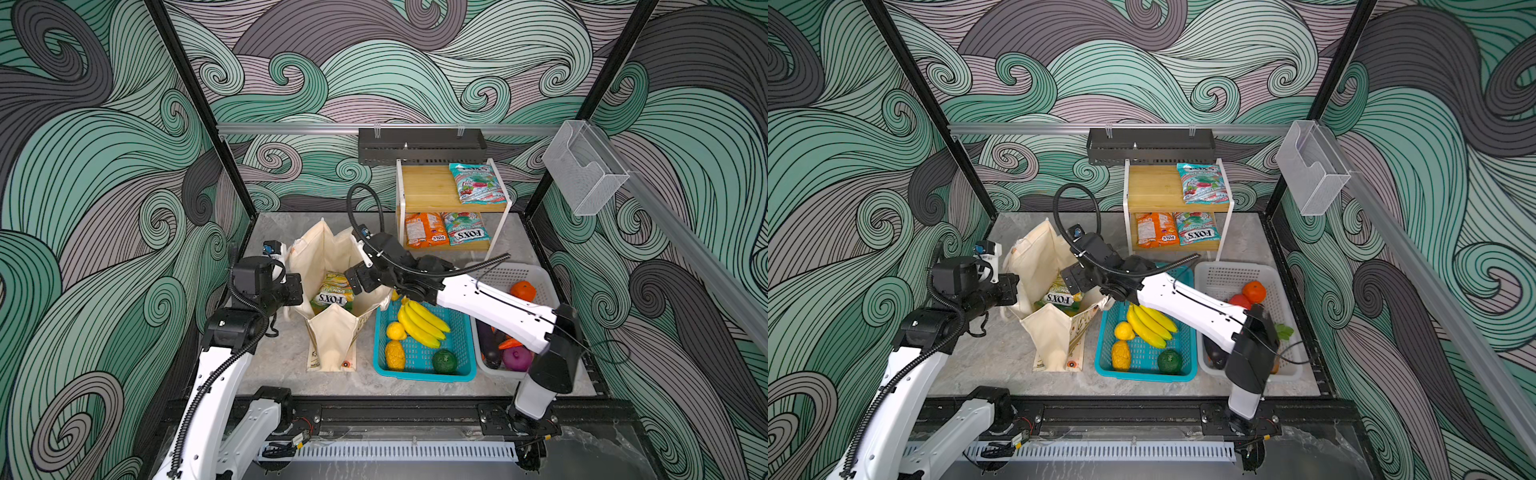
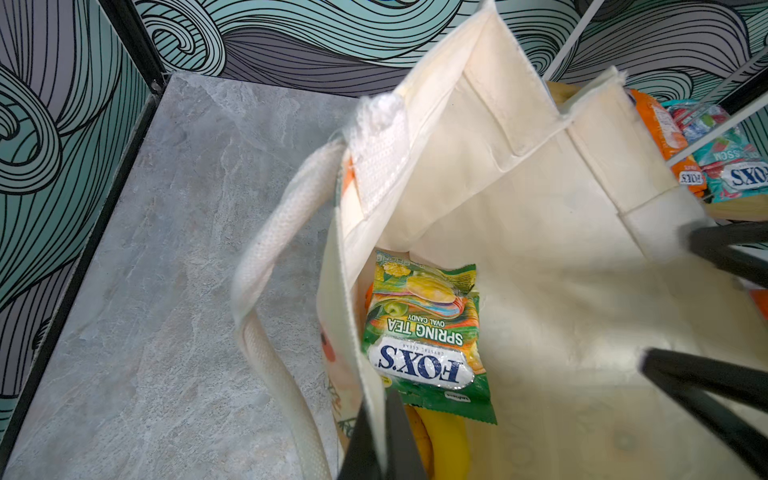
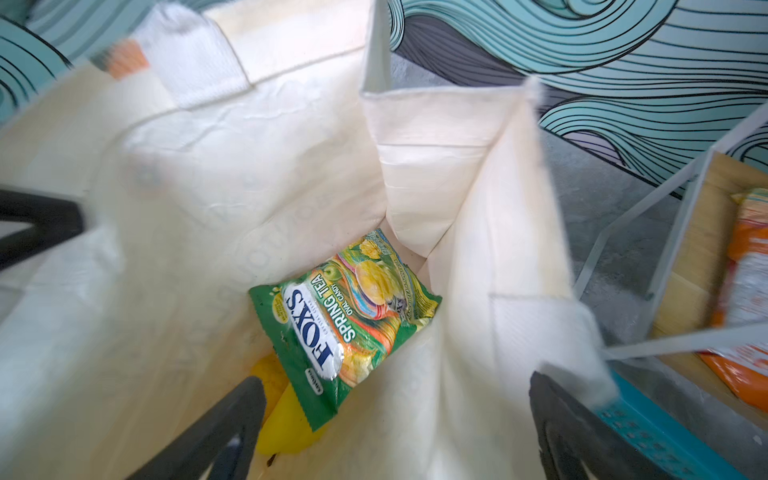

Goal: Place the food into the grocery bag and tie it
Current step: 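Raise the right gripper out of the bag toward the shelf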

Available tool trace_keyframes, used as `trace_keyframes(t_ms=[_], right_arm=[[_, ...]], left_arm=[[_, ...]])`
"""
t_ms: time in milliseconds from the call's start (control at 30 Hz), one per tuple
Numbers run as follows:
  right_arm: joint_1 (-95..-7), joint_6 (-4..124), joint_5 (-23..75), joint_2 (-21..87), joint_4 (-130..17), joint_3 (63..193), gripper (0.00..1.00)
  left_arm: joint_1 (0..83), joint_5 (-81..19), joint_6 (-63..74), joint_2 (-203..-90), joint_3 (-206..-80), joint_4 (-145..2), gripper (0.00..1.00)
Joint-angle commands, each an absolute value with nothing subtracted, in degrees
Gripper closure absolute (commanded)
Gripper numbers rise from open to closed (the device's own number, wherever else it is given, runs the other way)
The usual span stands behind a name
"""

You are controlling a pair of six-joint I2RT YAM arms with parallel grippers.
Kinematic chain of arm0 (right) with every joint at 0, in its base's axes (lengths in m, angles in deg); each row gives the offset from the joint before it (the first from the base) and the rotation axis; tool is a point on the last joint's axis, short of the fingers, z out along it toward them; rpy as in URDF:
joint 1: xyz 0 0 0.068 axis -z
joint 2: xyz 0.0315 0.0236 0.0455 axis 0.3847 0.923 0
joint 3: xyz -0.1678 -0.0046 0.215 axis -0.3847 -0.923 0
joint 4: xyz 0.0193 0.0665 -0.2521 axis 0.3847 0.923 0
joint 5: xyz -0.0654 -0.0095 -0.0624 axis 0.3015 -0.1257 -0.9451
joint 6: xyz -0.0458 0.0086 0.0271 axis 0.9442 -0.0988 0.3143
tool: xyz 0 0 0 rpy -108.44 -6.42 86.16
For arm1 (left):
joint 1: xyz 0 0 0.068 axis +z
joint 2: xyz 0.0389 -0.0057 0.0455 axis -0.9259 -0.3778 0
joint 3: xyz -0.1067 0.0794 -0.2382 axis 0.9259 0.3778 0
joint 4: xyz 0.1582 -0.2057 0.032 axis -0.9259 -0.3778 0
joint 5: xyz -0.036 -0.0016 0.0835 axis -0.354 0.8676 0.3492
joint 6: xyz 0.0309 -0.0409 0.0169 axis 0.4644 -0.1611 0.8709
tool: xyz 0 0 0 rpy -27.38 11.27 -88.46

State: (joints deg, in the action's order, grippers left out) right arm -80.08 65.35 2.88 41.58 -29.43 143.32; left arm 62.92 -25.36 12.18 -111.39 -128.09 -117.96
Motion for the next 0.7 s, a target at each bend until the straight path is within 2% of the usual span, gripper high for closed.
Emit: trace_keyframes(t_ms=[0,333,667], right_arm=[[-79.05,61.14,3.02,34.78,-38.98,138.14,0.00],[-70.97,54.02,2.45,13.30,-44.52,121.29,0.00],[-55.26,50.44,3.48,-1.81,-41.56,109.51,0.00]], left_arm=[[63.67,-26.61,11.64,-111.15,-127.89,-116.82,1.00],[63.67,-30.05,11.09,-111.10,-127.62,-115.82,1.00],[63.72,-30.45,10.99,-111.63,-127.52,-115.67,1.00]])
